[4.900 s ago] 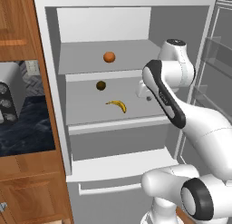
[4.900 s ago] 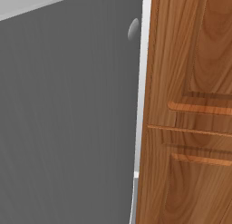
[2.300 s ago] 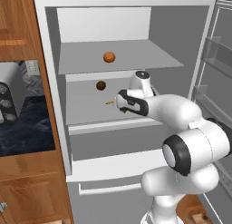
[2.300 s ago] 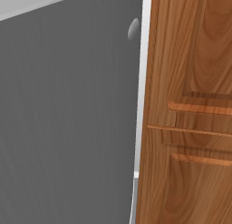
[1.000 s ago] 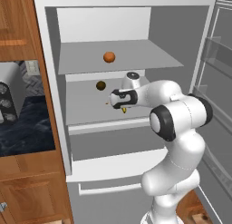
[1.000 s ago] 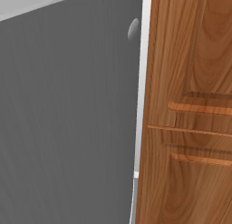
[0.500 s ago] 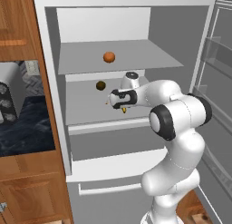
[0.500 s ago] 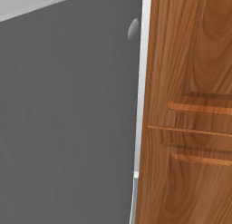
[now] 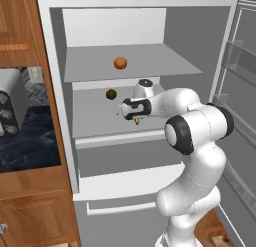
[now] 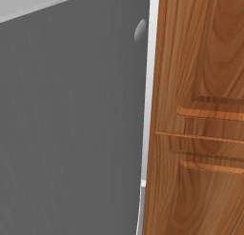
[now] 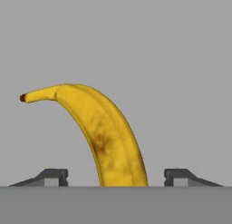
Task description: Pick up the banana and tangerine from the fridge and place one fruit on each plate on the dining counter.
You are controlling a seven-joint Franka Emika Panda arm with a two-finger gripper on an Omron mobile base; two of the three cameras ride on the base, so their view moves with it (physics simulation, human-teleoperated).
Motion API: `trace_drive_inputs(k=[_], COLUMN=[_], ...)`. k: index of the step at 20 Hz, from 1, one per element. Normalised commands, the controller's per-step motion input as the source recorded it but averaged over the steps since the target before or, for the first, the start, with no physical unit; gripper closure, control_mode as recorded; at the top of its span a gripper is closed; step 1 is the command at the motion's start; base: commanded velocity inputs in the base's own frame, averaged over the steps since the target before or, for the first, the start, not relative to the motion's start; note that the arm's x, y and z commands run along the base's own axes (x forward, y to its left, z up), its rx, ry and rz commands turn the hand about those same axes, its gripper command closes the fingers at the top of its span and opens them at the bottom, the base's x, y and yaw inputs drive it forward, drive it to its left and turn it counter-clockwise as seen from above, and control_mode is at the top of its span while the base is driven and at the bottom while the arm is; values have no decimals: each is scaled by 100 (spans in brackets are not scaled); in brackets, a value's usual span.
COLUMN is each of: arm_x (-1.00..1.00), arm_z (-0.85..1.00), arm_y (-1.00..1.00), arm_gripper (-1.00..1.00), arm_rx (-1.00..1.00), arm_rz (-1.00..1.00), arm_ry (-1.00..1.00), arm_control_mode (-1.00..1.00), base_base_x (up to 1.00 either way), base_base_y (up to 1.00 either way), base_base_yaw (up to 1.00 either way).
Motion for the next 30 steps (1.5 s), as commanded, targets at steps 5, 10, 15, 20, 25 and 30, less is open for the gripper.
trace_drive_inputs(k=[5, 10, 15, 20, 25, 30], arm_x=[0, -8, -93, -100, -99, -91], arm_z=[0, 0, 5, 55, 98, 91], arm_y=[0, 0, 0, 0, 0, 0], arm_gripper=[100, 100, 100, 100, 100, 100], arm_rx=[0, 0, 0, 0, 0, 0], arm_rz=[0, 0, 0, 0, 0, 0], arm_ry=[0, -1, -23, -23, 5, 31], arm_control_mode=[-100, -100, -100, -100, -100, -100], base_base_x=[0, 0, 0, 0, 0, 0], base_base_y=[0, 0, 0, 0, 0, 0], base_base_yaw=[0, 0, 0, 0, 0, 0])
